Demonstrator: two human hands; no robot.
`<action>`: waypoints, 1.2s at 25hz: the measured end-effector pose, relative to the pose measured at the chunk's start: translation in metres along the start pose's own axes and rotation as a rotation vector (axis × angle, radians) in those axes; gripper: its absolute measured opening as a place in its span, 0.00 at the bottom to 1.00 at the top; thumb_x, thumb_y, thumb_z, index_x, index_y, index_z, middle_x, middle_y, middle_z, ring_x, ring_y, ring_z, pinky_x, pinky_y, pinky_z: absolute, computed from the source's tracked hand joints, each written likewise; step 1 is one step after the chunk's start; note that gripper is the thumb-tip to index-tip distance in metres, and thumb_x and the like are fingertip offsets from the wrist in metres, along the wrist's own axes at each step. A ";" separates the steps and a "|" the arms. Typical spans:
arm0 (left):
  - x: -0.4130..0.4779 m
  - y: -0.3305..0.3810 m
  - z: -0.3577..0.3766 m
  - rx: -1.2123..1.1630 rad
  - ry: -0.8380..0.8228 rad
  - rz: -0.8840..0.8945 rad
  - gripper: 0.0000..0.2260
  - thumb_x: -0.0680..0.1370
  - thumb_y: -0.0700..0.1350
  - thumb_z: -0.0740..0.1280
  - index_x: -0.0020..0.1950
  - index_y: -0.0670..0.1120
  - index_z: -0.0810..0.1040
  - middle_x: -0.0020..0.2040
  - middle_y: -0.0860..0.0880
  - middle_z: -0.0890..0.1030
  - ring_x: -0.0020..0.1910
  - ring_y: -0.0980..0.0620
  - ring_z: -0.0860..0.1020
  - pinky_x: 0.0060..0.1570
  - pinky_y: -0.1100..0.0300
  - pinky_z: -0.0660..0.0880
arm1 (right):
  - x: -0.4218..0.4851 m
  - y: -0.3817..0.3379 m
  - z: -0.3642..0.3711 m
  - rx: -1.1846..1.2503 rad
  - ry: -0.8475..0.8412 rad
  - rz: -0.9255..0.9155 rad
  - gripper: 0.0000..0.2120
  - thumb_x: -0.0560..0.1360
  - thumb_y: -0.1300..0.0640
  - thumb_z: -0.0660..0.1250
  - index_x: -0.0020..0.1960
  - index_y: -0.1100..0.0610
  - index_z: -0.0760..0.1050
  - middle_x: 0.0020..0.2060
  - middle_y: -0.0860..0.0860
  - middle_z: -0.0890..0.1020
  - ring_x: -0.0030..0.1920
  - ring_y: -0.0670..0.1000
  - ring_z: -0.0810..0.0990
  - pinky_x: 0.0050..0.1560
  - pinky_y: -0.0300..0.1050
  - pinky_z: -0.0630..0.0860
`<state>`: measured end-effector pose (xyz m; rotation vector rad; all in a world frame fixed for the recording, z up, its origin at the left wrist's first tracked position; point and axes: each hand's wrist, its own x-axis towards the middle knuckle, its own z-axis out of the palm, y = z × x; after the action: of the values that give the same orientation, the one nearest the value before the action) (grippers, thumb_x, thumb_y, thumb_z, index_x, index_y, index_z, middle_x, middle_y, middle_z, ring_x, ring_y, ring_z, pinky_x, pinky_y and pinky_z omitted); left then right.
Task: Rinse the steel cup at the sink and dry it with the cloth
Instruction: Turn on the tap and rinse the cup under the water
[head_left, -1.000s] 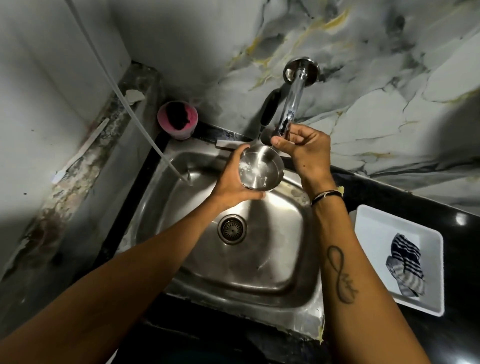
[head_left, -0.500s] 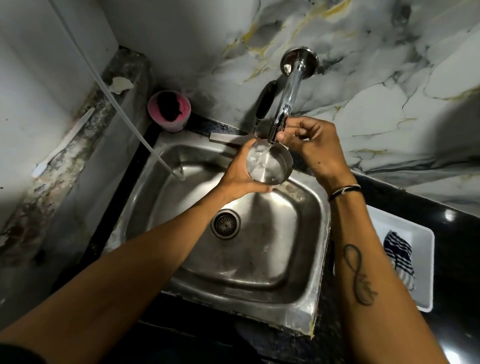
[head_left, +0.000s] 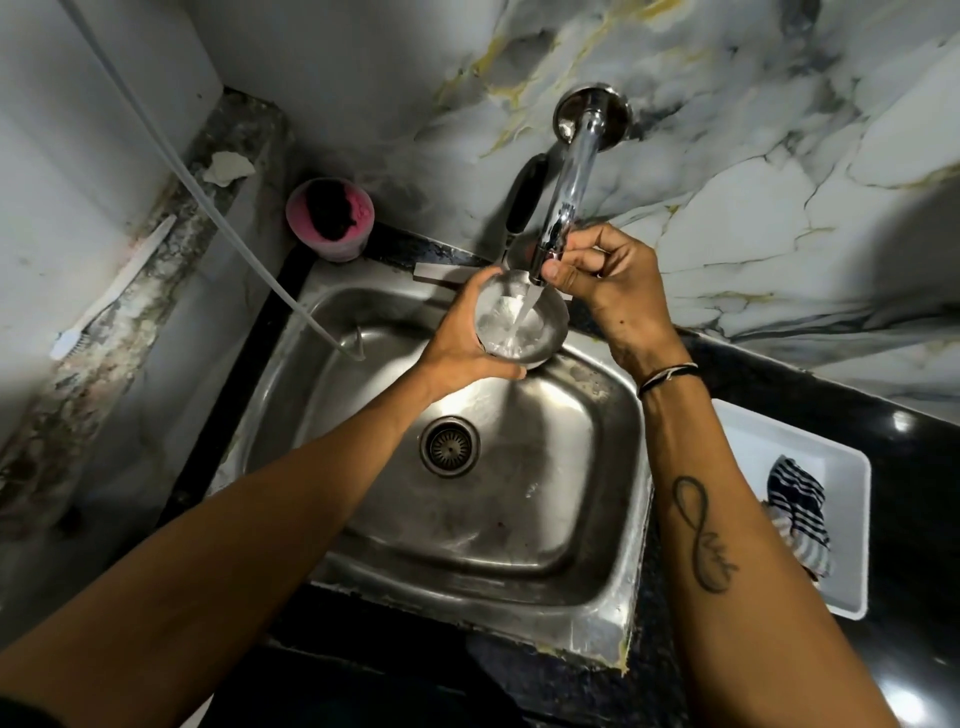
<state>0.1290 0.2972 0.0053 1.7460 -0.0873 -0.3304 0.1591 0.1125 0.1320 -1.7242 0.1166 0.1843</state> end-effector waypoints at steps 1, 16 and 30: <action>-0.002 -0.001 0.004 0.013 -0.011 -0.004 0.57 0.59 0.38 0.88 0.83 0.47 0.63 0.77 0.45 0.73 0.78 0.46 0.72 0.80 0.45 0.70 | -0.001 0.000 0.000 0.000 0.009 -0.006 0.13 0.74 0.75 0.76 0.51 0.61 0.80 0.35 0.44 0.90 0.39 0.43 0.88 0.46 0.40 0.86; -0.007 -0.023 0.003 0.010 -0.034 0.026 0.56 0.58 0.39 0.89 0.81 0.49 0.64 0.76 0.47 0.73 0.76 0.48 0.73 0.76 0.57 0.70 | -0.006 0.000 0.002 -0.017 -0.009 -0.025 0.14 0.76 0.73 0.75 0.48 0.56 0.79 0.28 0.38 0.85 0.34 0.35 0.84 0.43 0.32 0.83; -0.005 -0.030 -0.007 0.055 -0.018 0.021 0.55 0.57 0.44 0.89 0.79 0.58 0.66 0.75 0.50 0.75 0.76 0.48 0.74 0.77 0.44 0.73 | -0.004 0.005 0.004 0.001 0.044 0.002 0.10 0.75 0.69 0.78 0.52 0.57 0.82 0.38 0.47 0.91 0.40 0.46 0.89 0.45 0.41 0.86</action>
<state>0.1228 0.3113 -0.0220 1.7951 -0.1288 -0.3309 0.1538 0.1155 0.1275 -1.7281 0.1507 0.1481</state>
